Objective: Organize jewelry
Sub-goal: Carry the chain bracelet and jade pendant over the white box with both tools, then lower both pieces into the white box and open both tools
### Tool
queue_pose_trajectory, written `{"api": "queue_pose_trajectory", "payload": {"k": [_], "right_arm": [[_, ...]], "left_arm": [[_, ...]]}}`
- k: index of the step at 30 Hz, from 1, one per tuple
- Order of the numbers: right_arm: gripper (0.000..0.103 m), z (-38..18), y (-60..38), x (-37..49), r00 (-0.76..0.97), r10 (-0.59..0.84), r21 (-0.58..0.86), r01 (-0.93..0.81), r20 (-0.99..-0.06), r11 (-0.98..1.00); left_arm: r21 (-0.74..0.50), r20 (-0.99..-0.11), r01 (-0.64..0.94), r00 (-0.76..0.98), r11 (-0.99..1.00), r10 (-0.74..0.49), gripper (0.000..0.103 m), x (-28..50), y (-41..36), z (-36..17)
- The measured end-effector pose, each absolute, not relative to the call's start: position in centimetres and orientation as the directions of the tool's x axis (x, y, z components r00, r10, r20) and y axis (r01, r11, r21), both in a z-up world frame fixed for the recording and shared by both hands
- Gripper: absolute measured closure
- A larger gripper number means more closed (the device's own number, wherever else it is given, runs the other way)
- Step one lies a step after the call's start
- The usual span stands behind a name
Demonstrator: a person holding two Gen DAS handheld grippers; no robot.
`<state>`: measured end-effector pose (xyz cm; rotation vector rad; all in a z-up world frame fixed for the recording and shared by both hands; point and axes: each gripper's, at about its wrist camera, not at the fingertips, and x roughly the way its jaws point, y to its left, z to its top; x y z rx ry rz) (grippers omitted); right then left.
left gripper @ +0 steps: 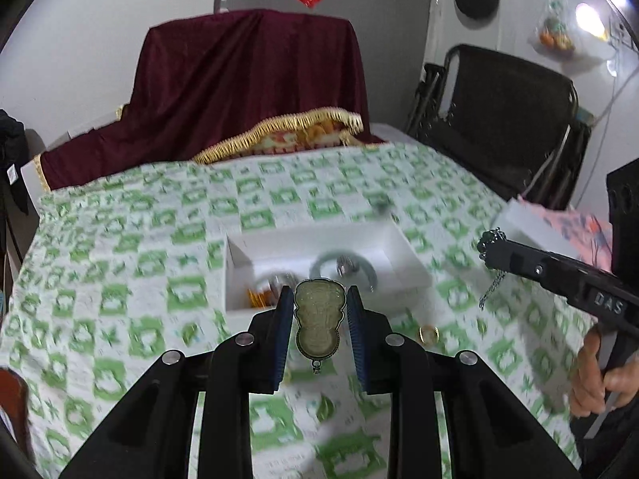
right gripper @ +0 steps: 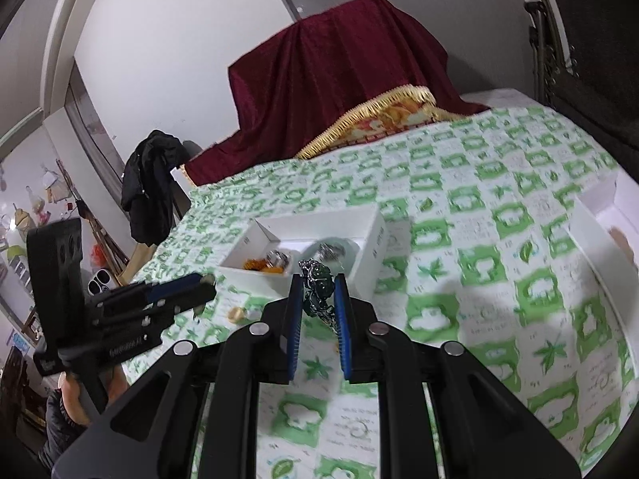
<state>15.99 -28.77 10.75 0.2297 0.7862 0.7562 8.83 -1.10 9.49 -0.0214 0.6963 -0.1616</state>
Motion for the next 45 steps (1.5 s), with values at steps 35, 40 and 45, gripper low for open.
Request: {"api": "queue_pose_trajectory", "payload": {"k": [35,40,45], "right_arm": [[0.063,7.7,-19.5,22.2,0.495,0.570,0.295,-0.526,-0.656,0.797],[0.049,9.3,-21.3,21.0,0.563,0.565,0.296,-0.500,-0.604,0.814],[0.029,11.1,-23.2,18.9,0.631,0.553,0.289,-0.478,-0.545,0.830]], "left_arm": [[-0.030,-0.615,-0.062,0.788,0.998,0.030,0.007,14.7,1.3,6.4],[0.023,-0.542,-0.116,0.833,0.993,0.110,0.003,11.9,1.0,8.0],[0.038,-0.499,-0.139,0.855,0.990,0.140,0.003,9.5,0.3,8.8]]}}
